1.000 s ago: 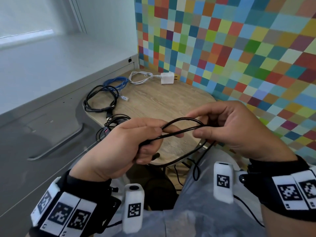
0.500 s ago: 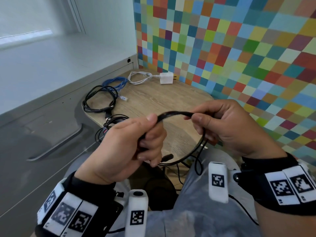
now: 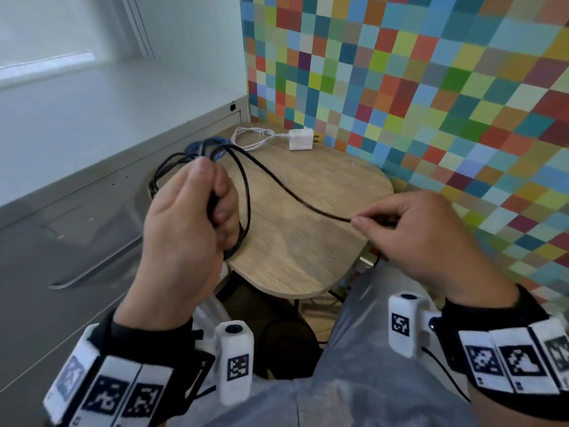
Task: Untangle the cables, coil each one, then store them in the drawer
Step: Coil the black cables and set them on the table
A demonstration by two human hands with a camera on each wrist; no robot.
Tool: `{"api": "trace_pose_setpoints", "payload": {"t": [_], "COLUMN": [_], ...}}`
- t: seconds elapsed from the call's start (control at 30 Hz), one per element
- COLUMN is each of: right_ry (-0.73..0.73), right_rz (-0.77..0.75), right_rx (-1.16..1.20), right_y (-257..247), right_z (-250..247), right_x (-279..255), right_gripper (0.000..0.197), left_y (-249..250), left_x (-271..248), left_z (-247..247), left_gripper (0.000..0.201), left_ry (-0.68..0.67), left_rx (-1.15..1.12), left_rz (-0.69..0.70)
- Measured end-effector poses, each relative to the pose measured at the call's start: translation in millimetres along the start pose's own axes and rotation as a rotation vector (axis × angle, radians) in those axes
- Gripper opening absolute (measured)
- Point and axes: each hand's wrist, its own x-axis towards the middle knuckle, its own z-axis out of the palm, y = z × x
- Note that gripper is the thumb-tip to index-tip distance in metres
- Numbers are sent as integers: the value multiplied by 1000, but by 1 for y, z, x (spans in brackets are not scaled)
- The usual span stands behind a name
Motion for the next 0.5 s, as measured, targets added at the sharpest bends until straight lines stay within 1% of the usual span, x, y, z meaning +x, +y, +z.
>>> {"api": "trace_pose_setpoints", "payload": {"t": [0.07,0.13,0.2,0.23,0.27,0.33,0.4,0.5], "right_ry": [-124,-225,-233,-204,-170,-119,-83,-26], "right_rz": [-81,-198,-326,-376,-413,-456,-462,-467], "right_rx": [-94,-133,-111,-80,-47,5,66,120], "right_y": [-17,-33,-45,-48,-50,-54,-56,-60], "right_z": [8,15,21,22,22,19,17,15], "right_x": [-3,-7,-10,-10,-10,-10,-11,-14], "right_gripper": [16,19,17,14,10,6,7,12], "left_y": [-7,-13,-18,-19,-19,-16,-14,-15], "left_x": [-3,-7,-9,-11,-12,-15,-15,-13], "left_z": [5,10,11,12,14,17,19,22], "left_gripper": [40,39,36,33,31,35,38,36], "left_ry": [-56,-127,-202,-252,-303,-360,-360,-338], "left_rx": [150,351,622,701,729,706,611,509], "left_rz": [39,123,222,236,232,191,118,7]}}
